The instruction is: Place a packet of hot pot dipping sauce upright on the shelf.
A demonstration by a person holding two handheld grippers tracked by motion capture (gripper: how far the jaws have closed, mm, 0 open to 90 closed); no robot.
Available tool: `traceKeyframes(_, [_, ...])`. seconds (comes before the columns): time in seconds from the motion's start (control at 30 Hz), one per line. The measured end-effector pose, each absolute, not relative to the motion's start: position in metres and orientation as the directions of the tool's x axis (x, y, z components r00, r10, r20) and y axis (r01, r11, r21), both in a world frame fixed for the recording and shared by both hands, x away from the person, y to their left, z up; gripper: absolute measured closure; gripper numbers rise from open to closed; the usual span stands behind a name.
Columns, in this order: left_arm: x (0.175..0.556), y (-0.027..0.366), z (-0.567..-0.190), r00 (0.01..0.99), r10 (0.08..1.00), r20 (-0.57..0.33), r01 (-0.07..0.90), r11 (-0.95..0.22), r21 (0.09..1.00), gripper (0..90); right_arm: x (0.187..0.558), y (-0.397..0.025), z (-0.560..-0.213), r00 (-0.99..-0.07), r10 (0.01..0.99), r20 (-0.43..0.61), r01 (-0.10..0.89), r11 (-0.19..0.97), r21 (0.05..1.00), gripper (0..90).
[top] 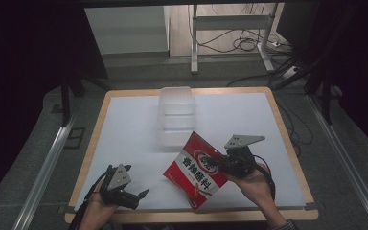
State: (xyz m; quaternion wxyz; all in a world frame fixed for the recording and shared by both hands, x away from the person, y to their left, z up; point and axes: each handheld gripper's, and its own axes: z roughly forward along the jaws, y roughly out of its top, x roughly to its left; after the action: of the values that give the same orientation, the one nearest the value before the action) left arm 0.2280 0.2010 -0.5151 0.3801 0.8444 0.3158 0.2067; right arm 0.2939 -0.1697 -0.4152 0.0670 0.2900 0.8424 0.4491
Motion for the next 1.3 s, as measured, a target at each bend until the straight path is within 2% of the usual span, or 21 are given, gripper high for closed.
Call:
traceKeyframes(0.43, [0.228,0.202,-0.514,0.712,0.694,0.105,0.375,-0.502,0.779,0.0,0.297,-0.175,-0.379,-0.827,0.558,0.072,0.373,0.448,0.812,87.8])
traceKeyframes(0.67, [0.228,0.202,-0.514,0.712,0.694,0.105,0.375,-0.502,0.779,0.0,0.308,-0.189,-0.366,-0.784,0.620,0.020,0.373,0.445,0.814,87.9])
traceKeyframes(0.93, [0.228,0.202,-0.514,0.710,0.697,0.100,0.373,-0.493,0.786,0.0,0.325,-0.208,-0.356,-0.749,0.661,0.038,0.398,0.405,0.823,87.8])
traceKeyframes(1.3, [0.228,0.204,-0.513,0.716,0.692,0.087,0.373,-0.486,0.791,0.0,0.345,-0.212,-0.346,-0.731,0.682,0.023,0.398,0.398,0.827,87.8])
